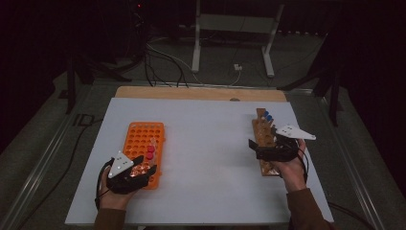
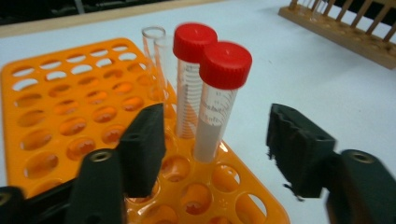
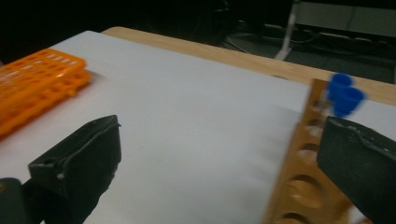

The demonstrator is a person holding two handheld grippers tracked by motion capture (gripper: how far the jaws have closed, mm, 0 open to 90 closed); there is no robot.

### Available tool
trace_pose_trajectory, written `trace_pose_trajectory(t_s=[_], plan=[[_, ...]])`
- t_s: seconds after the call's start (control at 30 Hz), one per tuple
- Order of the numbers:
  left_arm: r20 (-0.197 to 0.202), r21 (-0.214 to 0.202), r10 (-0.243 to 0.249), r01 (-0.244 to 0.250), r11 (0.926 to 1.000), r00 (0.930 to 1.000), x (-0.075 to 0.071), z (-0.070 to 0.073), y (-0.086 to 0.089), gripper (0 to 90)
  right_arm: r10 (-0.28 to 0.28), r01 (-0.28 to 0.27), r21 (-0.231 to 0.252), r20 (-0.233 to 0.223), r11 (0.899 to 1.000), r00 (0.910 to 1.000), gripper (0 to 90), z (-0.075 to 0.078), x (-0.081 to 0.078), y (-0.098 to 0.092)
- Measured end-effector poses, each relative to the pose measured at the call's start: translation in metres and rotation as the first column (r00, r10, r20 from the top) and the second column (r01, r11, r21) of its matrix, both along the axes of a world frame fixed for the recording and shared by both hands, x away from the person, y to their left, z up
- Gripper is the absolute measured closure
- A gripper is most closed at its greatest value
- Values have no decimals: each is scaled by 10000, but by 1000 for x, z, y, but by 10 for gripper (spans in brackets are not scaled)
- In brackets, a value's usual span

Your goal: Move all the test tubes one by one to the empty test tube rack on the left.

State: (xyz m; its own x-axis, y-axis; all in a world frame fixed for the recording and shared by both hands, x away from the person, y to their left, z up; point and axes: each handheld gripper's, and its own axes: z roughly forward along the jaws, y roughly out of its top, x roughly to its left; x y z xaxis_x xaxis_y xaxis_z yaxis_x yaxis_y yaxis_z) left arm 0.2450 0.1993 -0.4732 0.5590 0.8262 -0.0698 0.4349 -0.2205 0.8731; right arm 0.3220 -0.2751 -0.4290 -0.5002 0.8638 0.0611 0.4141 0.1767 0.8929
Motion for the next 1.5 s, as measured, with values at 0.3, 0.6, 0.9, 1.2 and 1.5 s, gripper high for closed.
trace_pose_trajectory(t_s=[0.3, 0.6, 0.9, 1.2, 1.5], plan=[[362, -303, 347, -336, 9990, 9987, -1, 5, -1, 174, -582, 581, -59, -161, 9983, 9982, 41, 9, 27, -22], [631, -347, 774, -754, 9966, 9950, -1, 8, 1, 2, -1211, 1197, -207, -902, 9926, 9885, 235, -2, 62, -32], [872, -91, 1144, -1140, 9934, 9896, -3, 10, 1, 2, -1841, 1749, -806, -1259, 9813, 9748, 563, -19, 80, -31], [967, 53, 1245, -1256, 9921, 9875, -3, 11, 0, 3, -1887, 1748, -1085, -1346, 9786, 9728, 657, -22, 86, -27], [910, -14, 1122, -1126, 9936, 9895, -3, 10, 1, 24, -1913, 1743, -1356, -1247, 9753, 9736, 768, -22, 88, -23]])
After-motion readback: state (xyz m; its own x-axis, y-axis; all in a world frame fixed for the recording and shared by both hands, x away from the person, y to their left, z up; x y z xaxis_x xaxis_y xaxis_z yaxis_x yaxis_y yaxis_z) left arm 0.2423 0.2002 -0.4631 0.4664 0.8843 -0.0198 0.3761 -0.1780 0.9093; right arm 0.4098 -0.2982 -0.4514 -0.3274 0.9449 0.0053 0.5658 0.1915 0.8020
